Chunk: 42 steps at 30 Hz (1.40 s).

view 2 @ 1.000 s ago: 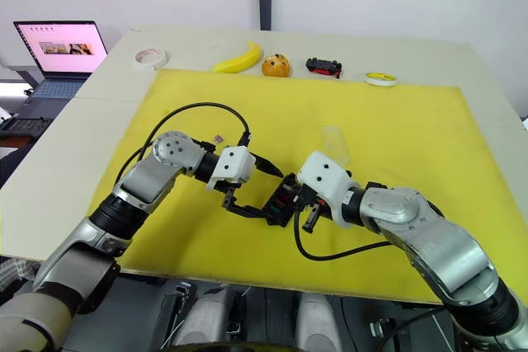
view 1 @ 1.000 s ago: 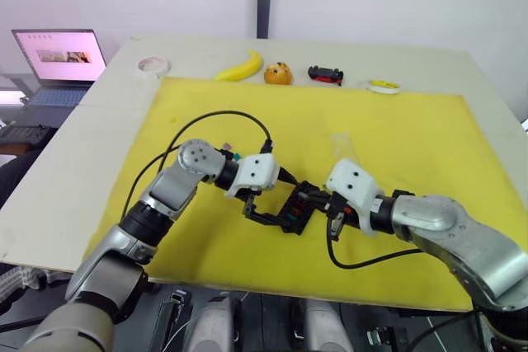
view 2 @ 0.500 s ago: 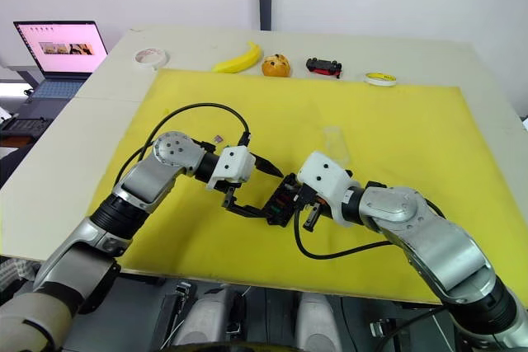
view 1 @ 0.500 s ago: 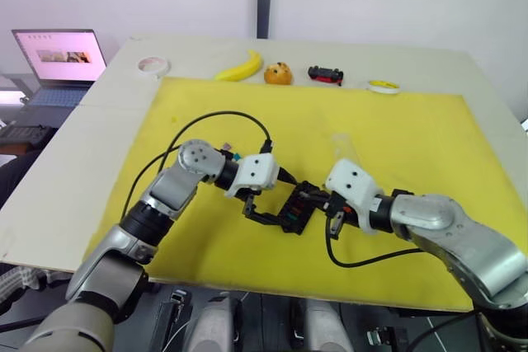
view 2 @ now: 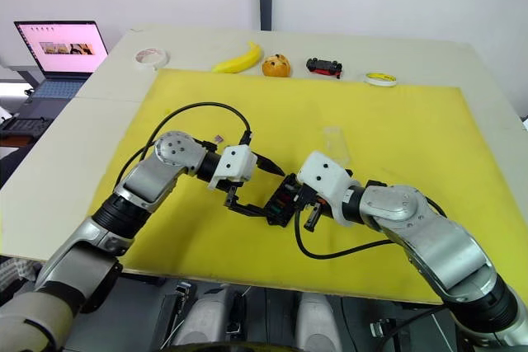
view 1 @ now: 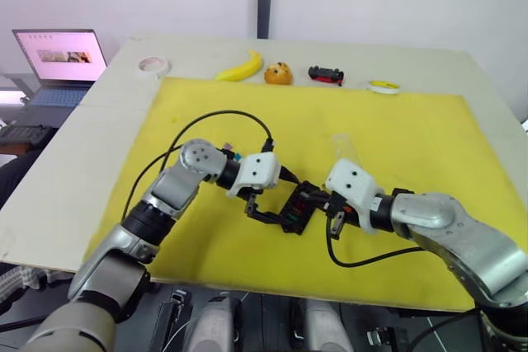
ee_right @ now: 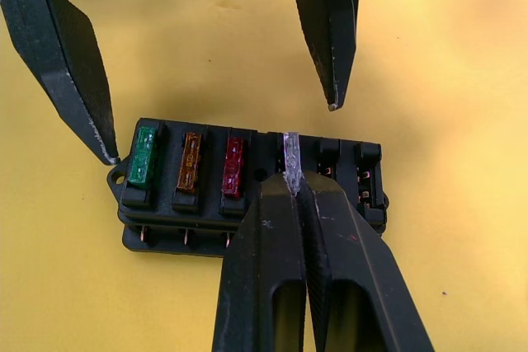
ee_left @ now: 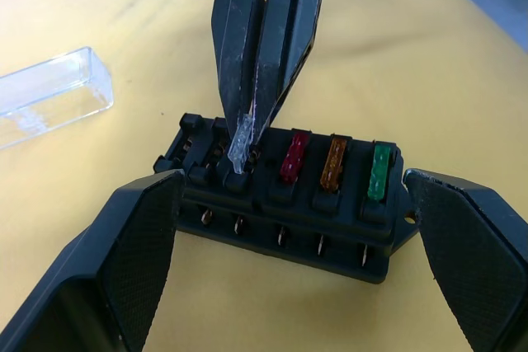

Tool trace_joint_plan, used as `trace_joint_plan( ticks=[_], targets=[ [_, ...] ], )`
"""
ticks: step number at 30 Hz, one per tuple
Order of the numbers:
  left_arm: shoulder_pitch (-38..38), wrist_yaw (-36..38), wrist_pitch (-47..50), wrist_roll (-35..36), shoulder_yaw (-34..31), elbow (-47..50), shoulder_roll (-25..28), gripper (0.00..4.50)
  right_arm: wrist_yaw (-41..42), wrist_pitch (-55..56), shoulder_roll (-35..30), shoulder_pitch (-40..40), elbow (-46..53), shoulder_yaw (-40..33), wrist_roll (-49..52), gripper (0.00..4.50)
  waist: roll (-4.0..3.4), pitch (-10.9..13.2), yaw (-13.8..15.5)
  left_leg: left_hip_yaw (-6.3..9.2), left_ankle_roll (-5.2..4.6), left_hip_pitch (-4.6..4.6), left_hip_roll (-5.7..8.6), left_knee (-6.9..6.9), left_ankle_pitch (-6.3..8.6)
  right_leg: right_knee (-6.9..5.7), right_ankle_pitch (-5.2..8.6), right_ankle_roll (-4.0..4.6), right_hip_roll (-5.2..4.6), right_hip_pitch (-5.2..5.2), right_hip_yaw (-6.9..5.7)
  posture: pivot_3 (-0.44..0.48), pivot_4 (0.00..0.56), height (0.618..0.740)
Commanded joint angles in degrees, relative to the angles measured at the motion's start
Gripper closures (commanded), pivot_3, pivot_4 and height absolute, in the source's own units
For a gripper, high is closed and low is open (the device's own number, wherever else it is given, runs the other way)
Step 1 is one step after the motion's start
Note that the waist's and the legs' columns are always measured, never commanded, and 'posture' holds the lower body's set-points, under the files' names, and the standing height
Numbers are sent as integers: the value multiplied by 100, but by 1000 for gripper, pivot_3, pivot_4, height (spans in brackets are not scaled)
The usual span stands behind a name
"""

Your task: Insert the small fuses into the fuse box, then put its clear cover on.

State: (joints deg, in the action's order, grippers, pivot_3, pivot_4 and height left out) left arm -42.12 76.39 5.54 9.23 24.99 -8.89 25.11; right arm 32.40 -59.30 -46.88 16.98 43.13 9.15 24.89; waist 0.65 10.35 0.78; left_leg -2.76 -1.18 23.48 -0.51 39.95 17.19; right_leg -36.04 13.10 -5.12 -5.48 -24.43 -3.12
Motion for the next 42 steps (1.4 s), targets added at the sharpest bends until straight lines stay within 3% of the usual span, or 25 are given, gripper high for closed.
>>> trace_joint_plan(
  ticks=[1, 10, 13, 15, 25, 31, 34, 36, 42],
  targets=[
    [-138, -24, -116, -11, -155, 41, -42, 37, 13, -99, -64, 47, 30, 30, -41, 4500, 0, 0, 0, 0, 0, 0, 0, 0, 0, 0, 0, 0, 0, 0, 0, 0, 150, 740],
    [-217, 9, -220, -33, -158, -123, -58, 37, 5, -168, -5, 85, 75, -140, 51, 4500, 0, 0, 0, 0, -1, 0, 0, 1, 0, 0, 0, 0, 0, 1, 0, 0, 150, 740],
    [-238, 17, -248, -38, -161, -170, -58, 0, -12, -201, 30, 104, 107, -226, 81, 3488, 0, 0, 0, 0, -1, 0, 0, 1, 0, 0, 0, 0, 0, 1, 0, 0, 150, 740],
    [-246, 20, -262, -42, -164, -192, -59, 0, -23, -216, 51, 108, 142, -261, 88, 2570, 0, 0, -3, 0, -1, 0, 0, 1, 0, 0, 0, 0, 0, 1, 0, 0, 150, 740],
    [-180, 23, -248, -40, -173, -120, -55, 0, -11, -187, 211, 142, 282, -784, 367, 2570, 0, 0, -2, 0, -1, 0, 0, 1, 1, -1, 0, 0, 0, 1, 0, 0, 150, 740],
    [-152, 21, -244, -41, -172, -88, -45, 0, 162, 509, 623, -131, 36, -1053, 568, 2570, 0, 0, 0, 1, -1, 0, 0, 1, 1, -1, 0, 0, 1, 1, 0, 0, 150, 740],
    [-134, 14, -250, -49, -167, -71, -37, 0, 194, 1008, 941, -386, -113, -970, 556, 3411, 0, 0, -2, 0, -1, 0, 1, 2, 1, -2, 0, 0, 1, 1, 0, 0, 150, 740],
    [-137, 15, -248, -50, -166, -74, -36, 0, 252, 1341, 1037, -550, -219, -814, 420, 4344, 0, 0, -5, 0, -1, 0, 1, 2, 1, -3, 0, 0, 1, 1, 0, 0, 150, 740],
    [-162, 16, -241, -52, -172, -92, -40, 0, 232, 1987, 1105, -841, -724, -545, -21, 4431, 0, -1, -5, -1, -1, 0, 2, 2, 0, -3, 0, 0, 1, 1, 0, 0, 150, 740]
  ],
)
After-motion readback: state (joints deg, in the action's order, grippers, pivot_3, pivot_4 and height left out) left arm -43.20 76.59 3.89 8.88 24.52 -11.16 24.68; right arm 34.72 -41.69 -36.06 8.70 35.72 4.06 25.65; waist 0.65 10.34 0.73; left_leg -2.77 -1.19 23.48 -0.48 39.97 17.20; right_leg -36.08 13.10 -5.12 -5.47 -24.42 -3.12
